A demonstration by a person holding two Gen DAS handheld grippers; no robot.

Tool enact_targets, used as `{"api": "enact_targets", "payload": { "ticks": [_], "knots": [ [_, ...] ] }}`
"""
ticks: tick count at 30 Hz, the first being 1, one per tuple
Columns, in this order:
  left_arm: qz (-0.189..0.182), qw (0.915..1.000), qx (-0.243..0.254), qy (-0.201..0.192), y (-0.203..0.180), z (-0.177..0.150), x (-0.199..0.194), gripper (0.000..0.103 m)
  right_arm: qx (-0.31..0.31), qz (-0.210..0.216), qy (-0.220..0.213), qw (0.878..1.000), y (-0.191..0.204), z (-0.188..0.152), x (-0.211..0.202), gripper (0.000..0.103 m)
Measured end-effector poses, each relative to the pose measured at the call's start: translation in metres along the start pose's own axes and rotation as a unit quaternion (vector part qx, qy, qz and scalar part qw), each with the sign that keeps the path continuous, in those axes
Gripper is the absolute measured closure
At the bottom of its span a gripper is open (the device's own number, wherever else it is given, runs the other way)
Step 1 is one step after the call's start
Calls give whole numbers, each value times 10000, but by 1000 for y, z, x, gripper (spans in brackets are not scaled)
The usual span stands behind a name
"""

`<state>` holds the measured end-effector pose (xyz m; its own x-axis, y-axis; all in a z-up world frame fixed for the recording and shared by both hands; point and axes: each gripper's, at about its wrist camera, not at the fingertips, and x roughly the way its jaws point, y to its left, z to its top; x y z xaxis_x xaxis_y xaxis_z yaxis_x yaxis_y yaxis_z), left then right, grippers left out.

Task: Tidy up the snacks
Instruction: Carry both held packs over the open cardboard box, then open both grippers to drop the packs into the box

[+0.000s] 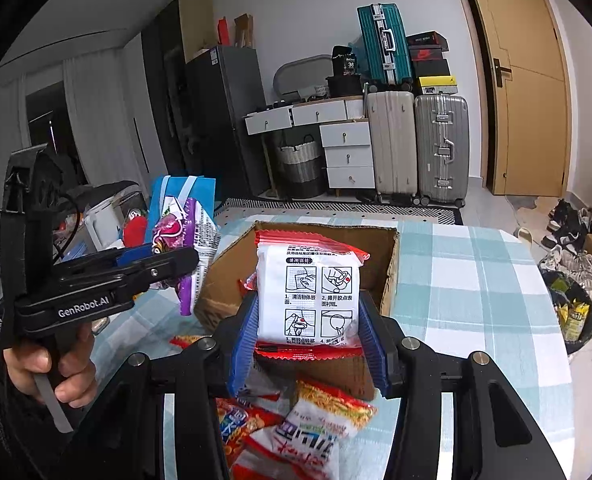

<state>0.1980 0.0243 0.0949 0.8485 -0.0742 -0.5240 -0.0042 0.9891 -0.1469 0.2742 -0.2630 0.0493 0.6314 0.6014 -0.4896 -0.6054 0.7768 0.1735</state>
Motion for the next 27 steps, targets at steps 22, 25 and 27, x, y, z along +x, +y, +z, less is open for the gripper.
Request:
{"api": "enact_targets", "payload": {
  "ticks": [22, 25, 27],
  "knots": [
    [100, 9995, 176, 261, -8, 1, 82, 59, 187, 72, 214, 9996, -20, 9, 53, 55],
    [101, 9992, 185, 325, -8, -1, 94, 59, 192, 83, 236, 9995, -21, 9, 57, 55],
    [108, 9991, 206, 354, -8, -2, 100, 59, 187, 92, 261, 9994, -22, 9, 61, 55]
  ]
}}
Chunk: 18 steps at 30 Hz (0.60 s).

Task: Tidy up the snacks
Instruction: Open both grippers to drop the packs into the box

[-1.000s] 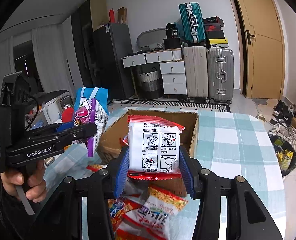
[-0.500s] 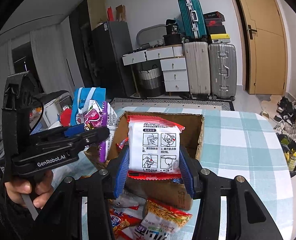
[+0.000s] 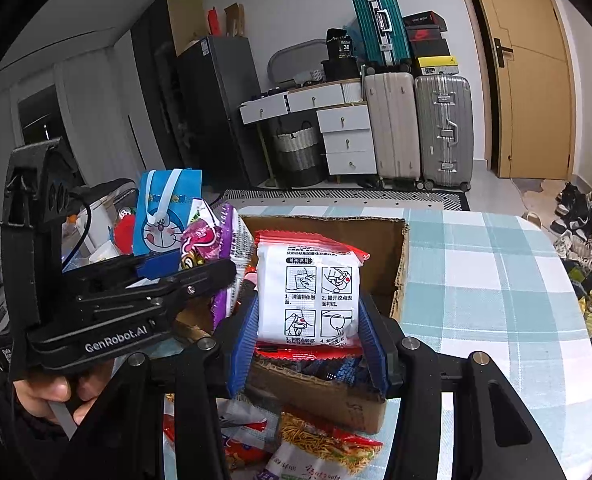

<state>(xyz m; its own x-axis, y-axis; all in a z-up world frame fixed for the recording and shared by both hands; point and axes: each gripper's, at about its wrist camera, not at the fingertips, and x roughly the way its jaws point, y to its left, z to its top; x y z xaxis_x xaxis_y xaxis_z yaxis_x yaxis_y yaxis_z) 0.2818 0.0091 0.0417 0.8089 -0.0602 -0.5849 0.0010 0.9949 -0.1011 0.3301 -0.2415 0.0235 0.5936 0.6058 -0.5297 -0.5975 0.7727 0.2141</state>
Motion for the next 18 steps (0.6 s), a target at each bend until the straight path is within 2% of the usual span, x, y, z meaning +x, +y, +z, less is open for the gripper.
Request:
{"api": "enact_targets", "payload": {
  "ticks": [18],
  "knots": [
    [94, 9995, 118, 286, -14, -5, 46, 59, -46, -32, 108, 9999, -5, 1, 22, 55]
  ]
}}
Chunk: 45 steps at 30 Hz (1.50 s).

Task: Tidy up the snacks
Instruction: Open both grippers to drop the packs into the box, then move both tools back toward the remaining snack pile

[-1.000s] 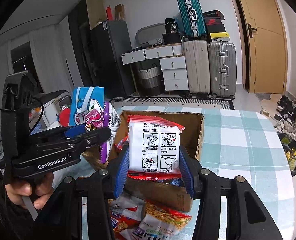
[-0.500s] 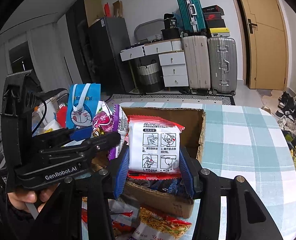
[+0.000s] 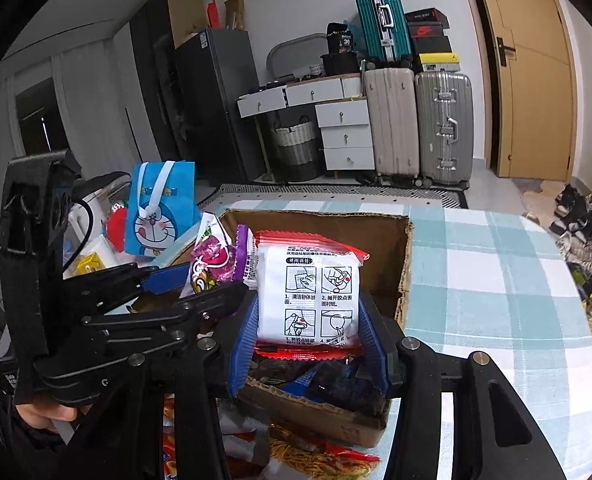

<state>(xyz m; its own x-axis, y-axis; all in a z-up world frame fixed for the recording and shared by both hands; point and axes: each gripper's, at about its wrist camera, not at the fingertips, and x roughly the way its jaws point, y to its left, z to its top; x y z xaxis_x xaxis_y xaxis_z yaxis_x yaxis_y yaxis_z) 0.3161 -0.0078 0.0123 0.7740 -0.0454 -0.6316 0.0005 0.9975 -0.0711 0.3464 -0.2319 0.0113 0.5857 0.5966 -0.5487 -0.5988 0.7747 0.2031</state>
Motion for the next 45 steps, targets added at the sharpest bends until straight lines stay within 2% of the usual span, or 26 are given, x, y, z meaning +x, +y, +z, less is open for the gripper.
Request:
{"api": "enact_targets", "payload": {
  "ticks": [9, 11, 12, 13, 14, 16, 18, 20, 21, 22, 24, 34, 38, 45],
  "knots": [
    [68, 10000, -14, 42, -2, 1, 11, 57, -45, 1, 80, 10000, -1, 0, 7, 55],
    [52, 10000, -35, 21, -3, 1, 6, 54, -50, 33, 45, 10000, 0, -1, 3, 54],
    [23, 10000, -32, 9, -3, 0, 3, 49, -65, 73, -50, 9999, 2, -1, -2, 52],
    [17, 10000, -25, -23, -2, 0, -2, 46, -102, 104, -187, 9997, 4, -1, -8, 47],
    [-10, 10000, -35, -71, -1, -1, -9, 43, -164, 72, -299, 9994, 6, -1, -15, 35],
    [-25, 9999, -68, -138, 0, -3, -21, 21, -243, -10, -397, 9989, 10, -1, -26, 26],
    [-55, 9997, -105, -228, 2, -5, -37, 19, -269, -3, -437, 9987, 12, -1, -37, 20],
    [-72, 9995, -141, -282, 4, -9, -54, 14, -265, -59, -489, 9984, 14, -4, -51, 6],
    [-51, 9994, -161, -309, 6, -12, -62, 4, -257, -64, -523, 9983, 14, -5, -56, 4],
    [-8, 9992, -181, -358, 7, -14, -70, 1, -250, -63, -542, 9982, 15, -7, -63, 1],
    [17, 9987, -181, -467, 7, -25, -90, 1, -259, -110, -537, 9982, 18, -13, -75, 1],
    [234, 9989, -130, -372, 8, -88, -158, 1, -204, -252, -110, 9994, 25, -57, -105, 0],
    [251, 9993, -56, -276, 3, -115, -167, 1, -171, -386, 80, 9991, 24, -77, -109, 0],
    [232, 9997, -57, -68, 0, -143, -156, 1, -166, -429, 566, 9973, 26, -109, -104, 0]
  ]
}}
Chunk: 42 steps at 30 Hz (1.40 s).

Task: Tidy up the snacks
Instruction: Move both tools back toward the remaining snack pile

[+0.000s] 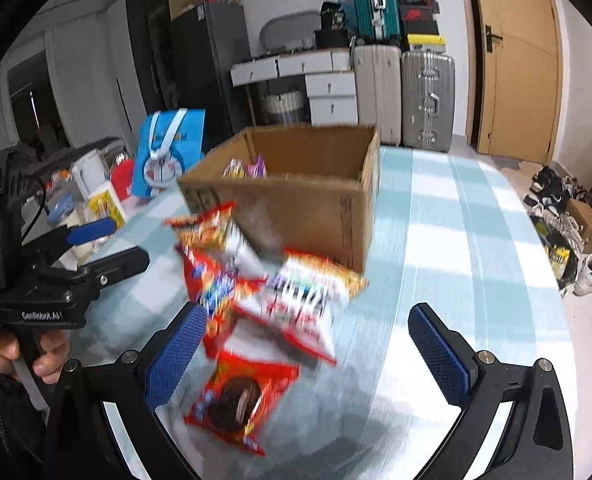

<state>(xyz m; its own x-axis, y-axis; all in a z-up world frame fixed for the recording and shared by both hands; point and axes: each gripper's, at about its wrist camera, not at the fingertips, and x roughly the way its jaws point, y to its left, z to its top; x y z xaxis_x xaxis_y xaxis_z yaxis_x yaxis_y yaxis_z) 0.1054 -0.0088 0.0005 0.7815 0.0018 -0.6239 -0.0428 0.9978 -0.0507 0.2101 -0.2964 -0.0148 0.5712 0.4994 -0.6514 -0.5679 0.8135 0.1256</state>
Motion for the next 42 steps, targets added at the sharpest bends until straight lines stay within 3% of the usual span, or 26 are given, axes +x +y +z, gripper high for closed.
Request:
{"api": "enact_targets", "payload": {
  "ticks": [5, 18, 24, 31, 36, 39, 42],
  "knots": [
    [10, 9999, -55, 118, 2, -9, 9, 1, -54, 15, 405, 9992, 8, -22, 8, 0],
    [45, 9999, 85, 40, 1, -22, 13, 1, -162, 189, 886, 9958, 34, -40, 32, 0],
    [-44, 10000, 43, 77, 4, -23, 14, 1, -307, 80, 1083, 9936, 45, -46, 46, 0],
    [-153, 9998, -63, 131, 9, -24, 16, 1, -448, -141, 1277, 9907, 36, -51, 51, 0],
    [-162, 9998, -56, 132, 9, -25, 17, 1, -427, -77, 1266, 9910, 28, -51, 48, 1],
    [-162, 9998, -53, 132, 9, -25, 18, 1, -596, -107, 1237, 9905, 34, -51, 47, 5],
    [-164, 9997, -58, 142, 9, -25, 18, 1, -628, -5, 1221, 9905, 38, -51, 46, 15]
  ]
}}
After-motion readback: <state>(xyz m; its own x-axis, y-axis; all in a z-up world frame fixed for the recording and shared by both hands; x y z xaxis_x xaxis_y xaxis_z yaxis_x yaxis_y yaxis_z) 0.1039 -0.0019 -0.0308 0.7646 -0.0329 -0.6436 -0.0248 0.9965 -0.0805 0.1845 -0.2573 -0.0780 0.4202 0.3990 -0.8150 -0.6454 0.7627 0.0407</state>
